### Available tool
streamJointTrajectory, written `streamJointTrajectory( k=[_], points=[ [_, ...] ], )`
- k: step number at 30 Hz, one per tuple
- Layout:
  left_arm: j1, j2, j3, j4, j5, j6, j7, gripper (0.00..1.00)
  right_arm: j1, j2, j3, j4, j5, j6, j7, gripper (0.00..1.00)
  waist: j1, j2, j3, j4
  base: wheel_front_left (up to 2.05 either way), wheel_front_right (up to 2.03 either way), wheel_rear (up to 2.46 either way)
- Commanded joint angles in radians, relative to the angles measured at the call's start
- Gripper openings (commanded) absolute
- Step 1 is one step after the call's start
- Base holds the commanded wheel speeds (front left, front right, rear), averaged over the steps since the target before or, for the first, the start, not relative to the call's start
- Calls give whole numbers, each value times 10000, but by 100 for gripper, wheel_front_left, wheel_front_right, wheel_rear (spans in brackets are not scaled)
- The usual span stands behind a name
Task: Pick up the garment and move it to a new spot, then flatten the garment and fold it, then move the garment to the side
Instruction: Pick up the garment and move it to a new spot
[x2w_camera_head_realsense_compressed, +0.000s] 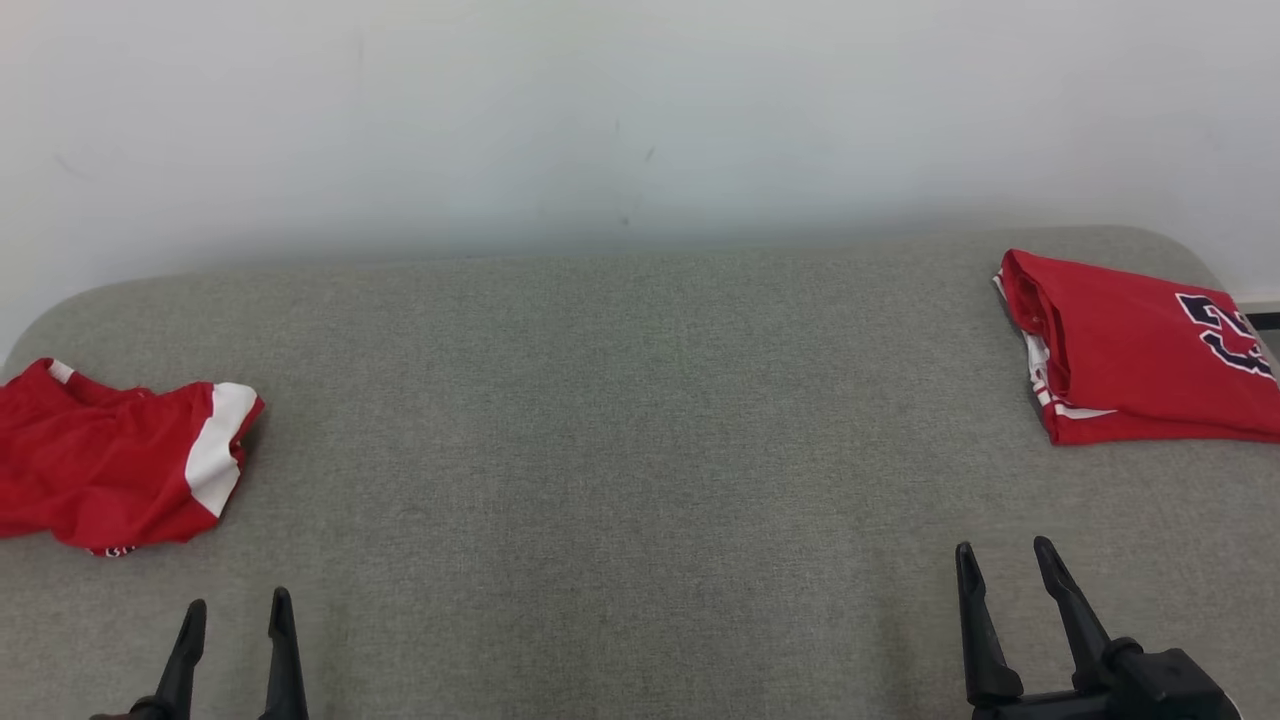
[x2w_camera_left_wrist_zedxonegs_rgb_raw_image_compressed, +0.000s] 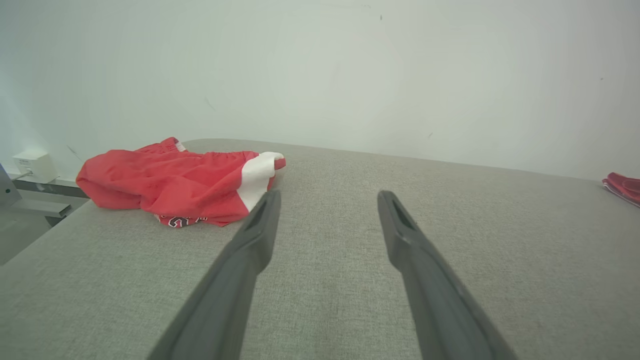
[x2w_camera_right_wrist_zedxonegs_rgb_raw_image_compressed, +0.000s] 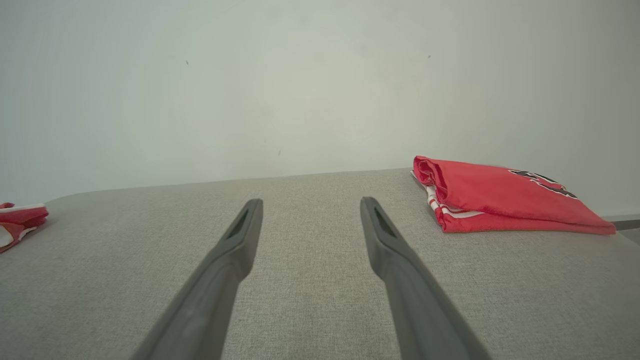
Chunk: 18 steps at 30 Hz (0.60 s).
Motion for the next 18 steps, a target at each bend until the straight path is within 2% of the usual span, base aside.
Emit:
streamJointTrajectory(
  k=[1,6,18],
  points=[
    [-77,8,45,6,85,-14,2,100,119,26,14,28,57,-30,-28,100,0,0,17,137,0,0,0],
    [-235,71,68,-14,127,-6,2,100,35,38,50,50,127,-30,-37,100,0,0,102,634,0,0,0],
    [-462,139,239,149,-41,42,2,100,-273,56,251,318,235,-30,-73,100,0,0,377,2391,0,0,0]
  ],
)
